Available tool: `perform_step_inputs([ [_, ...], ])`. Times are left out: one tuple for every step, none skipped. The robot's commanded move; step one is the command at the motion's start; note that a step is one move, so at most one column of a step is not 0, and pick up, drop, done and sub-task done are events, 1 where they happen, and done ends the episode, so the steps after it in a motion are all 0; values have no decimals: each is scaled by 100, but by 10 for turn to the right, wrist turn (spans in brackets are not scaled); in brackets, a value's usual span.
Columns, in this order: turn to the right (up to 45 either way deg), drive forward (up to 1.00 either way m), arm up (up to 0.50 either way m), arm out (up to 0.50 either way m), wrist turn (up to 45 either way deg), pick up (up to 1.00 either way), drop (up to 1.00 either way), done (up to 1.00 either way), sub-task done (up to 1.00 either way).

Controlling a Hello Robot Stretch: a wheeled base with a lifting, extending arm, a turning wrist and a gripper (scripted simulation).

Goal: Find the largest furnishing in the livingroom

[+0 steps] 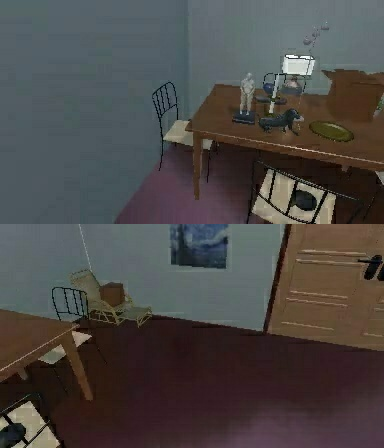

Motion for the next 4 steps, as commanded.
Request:
perform_step_inputs([
  [0,50,0,0,0,0,0,0,0],
  [450,0,0,0,0,0,0,0,0],
  [450,0,0,0,0,0,0,0,0],
  [450,0,0,0,0,0,0,0,0],
])
